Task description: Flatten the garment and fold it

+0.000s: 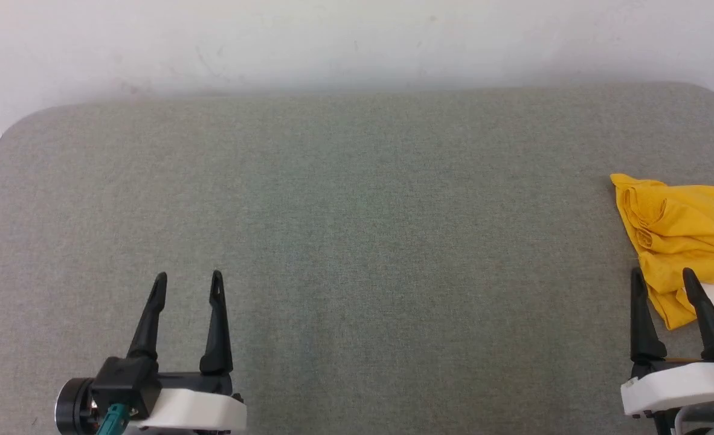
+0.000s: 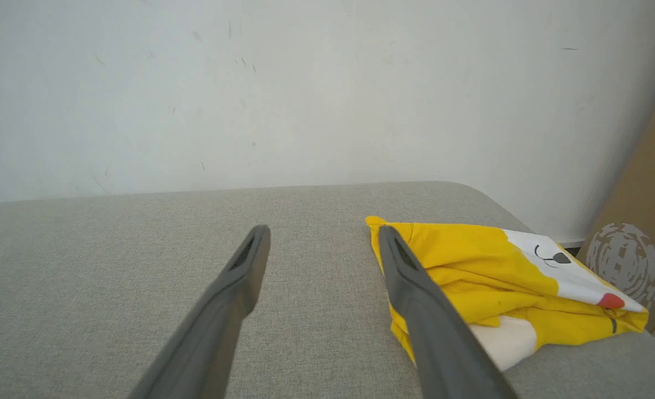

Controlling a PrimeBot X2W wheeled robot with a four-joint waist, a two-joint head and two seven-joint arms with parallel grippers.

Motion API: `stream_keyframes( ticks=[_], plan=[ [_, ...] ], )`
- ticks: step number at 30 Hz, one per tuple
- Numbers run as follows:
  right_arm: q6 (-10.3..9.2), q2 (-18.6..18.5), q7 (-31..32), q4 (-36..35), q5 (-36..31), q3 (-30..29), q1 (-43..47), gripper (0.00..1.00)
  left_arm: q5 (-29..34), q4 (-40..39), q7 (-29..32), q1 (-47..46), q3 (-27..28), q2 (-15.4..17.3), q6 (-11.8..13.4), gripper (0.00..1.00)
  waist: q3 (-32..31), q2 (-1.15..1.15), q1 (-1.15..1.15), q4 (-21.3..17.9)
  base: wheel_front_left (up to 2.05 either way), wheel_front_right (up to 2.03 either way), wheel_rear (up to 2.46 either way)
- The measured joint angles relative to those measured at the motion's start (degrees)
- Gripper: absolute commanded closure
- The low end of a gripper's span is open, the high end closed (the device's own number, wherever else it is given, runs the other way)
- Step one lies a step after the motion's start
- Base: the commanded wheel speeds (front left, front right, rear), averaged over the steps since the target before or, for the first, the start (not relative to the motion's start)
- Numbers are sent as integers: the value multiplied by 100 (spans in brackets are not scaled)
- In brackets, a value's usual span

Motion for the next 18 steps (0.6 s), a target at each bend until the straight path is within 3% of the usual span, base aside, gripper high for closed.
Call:
stream_keyframes(
  ticks=[10,11,18],
  plan=[
    [0,0,-58,8,9,15,-4,0,89,22,1,1,144,-141,-287,0,96,0,0,-46,0,0,0],
    [1,-3,-54,10,9,18,-3,100,86,22,3,-1,137,-142,-287,100,97,0,1,-46,0,0,0],
    [1,-3,-29,8,9,36,-3,100,87,22,38,-2,136,-145,-287,100,84,0,1,-46,0,0,0]
  ],
)
